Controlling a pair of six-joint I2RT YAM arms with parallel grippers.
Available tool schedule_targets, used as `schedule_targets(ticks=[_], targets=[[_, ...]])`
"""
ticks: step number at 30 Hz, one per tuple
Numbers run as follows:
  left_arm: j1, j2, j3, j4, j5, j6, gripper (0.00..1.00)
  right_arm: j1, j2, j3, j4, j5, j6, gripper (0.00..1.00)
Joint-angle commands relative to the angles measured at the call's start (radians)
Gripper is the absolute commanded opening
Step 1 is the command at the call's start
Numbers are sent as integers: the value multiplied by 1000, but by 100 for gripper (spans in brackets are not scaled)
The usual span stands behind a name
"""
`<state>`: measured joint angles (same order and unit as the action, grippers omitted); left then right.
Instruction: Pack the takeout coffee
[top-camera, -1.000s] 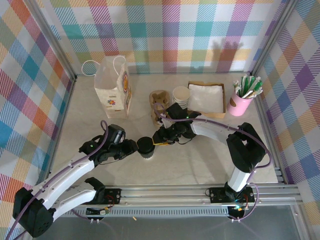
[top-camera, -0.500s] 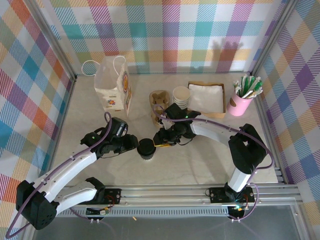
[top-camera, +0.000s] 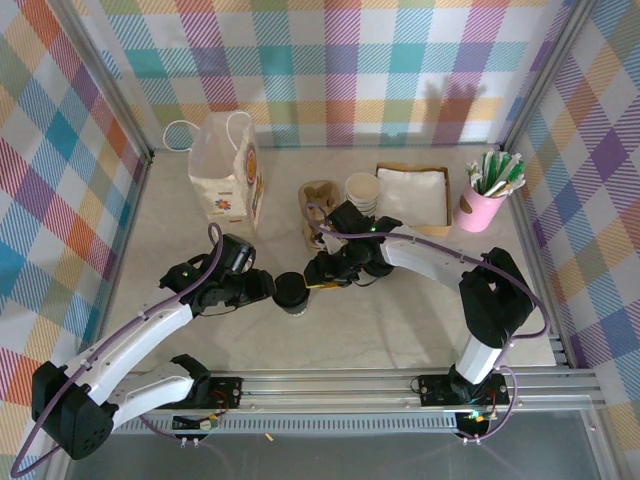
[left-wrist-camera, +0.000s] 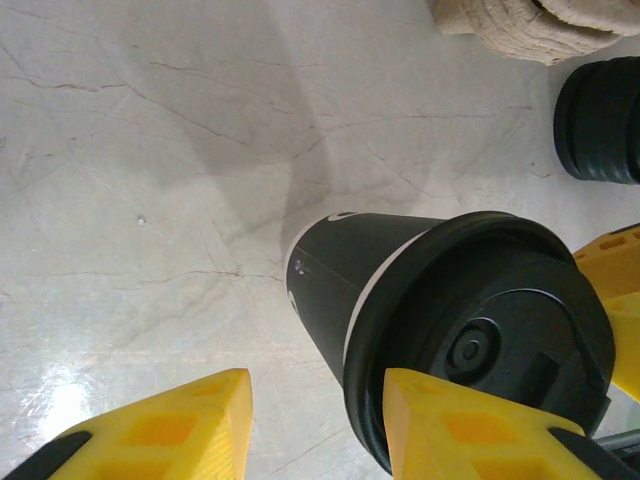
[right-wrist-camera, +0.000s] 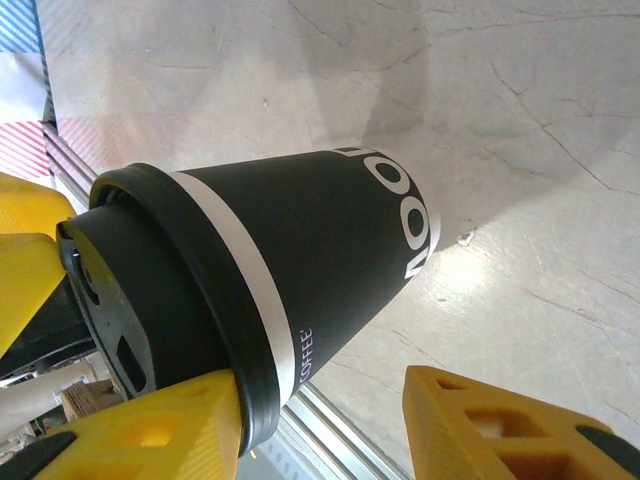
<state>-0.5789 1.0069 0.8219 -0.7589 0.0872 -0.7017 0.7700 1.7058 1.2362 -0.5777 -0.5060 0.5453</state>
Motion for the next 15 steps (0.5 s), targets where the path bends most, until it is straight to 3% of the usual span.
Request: schedule_targets(ticks=[1,15], targets=[[9,-14,20,-18,-4,13,40,8,-18,20,-42,13,9,46],[9,29,-42,142,161,-53,46,8,13,-1,-38,26,13,46]])
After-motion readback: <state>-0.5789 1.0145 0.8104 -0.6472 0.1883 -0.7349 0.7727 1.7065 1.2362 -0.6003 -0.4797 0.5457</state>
